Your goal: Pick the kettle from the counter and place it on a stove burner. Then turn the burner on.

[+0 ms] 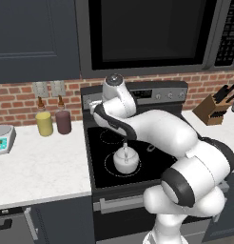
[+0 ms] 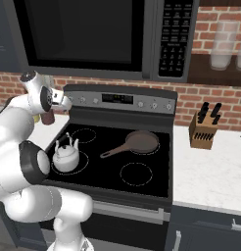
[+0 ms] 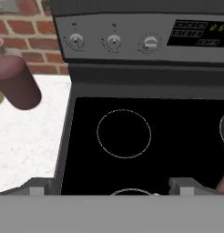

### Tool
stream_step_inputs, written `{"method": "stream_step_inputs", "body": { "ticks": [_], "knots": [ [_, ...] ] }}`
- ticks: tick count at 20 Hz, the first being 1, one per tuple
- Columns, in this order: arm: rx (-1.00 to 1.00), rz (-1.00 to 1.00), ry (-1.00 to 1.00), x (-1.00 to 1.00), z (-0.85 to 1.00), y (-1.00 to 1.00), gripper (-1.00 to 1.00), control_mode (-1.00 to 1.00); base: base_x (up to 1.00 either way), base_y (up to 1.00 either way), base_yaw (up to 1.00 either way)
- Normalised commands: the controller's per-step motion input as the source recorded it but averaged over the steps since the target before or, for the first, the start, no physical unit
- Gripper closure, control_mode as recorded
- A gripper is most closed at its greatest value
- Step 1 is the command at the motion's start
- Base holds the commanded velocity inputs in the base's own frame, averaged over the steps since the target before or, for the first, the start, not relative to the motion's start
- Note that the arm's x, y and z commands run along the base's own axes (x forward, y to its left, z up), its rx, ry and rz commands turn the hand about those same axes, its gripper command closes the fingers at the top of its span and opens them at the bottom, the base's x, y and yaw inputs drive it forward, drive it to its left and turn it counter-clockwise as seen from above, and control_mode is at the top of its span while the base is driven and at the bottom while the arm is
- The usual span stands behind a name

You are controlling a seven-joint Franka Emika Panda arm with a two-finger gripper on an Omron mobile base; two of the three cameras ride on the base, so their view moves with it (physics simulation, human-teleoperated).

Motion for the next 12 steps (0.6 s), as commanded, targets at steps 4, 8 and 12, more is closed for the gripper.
{"method": "stream_step_inputs", "body": {
  "ticks": [4, 8, 12],
  "knots": [
    [-0.02, 0.01, -0.01, 0.05, -0.25, 0.00, -1.00, -1.00, 0.00, 0.00, 0.00],
    [-0.04, 0.00, -0.01, 0.08, -0.21, 0.00, -1.00, -1.00, 0.00, 0.00, 0.00],
    [-0.04, 0.00, 0.00, 0.09, -0.22, 0.00, -1.00, -1.00, 0.00, 0.00, 0.00]
  ]
}}
